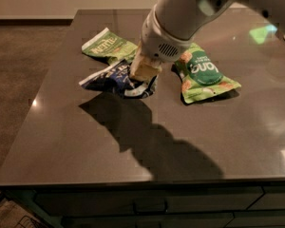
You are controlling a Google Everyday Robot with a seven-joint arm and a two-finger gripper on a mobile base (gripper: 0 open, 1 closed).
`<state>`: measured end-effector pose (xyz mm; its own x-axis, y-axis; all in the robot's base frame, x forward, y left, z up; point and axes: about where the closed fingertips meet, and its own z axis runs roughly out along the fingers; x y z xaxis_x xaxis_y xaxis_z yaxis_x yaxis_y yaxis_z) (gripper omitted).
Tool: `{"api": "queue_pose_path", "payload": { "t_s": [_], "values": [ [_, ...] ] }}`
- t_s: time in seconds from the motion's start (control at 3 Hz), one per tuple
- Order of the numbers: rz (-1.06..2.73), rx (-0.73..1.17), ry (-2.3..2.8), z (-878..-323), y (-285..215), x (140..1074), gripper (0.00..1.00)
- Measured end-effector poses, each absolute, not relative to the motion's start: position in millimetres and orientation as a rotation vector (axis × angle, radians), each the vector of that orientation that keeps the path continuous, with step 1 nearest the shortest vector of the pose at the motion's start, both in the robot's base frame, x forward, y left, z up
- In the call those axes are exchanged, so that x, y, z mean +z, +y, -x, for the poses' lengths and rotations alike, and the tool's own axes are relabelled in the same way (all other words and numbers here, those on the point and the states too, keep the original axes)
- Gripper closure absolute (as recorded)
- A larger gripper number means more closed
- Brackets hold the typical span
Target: Move blue chip bag near green rice chip bag
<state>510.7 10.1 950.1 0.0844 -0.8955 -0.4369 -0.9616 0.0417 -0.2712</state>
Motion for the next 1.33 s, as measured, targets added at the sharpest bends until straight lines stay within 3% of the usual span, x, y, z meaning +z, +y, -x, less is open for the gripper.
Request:
{"api": "queue_pose_path", "payload": {
  "t_s": [0.67, 1.0, 1.33],
  "values": [
    [1.674, 0.025, 1.946, -588, -43, 971, 1.00],
    [1.645, -0.020, 2.019, -604, -67, 957, 0.82],
    [1.624, -0.034, 2.087, -609, -89, 940, 0.58]
  ]
}}
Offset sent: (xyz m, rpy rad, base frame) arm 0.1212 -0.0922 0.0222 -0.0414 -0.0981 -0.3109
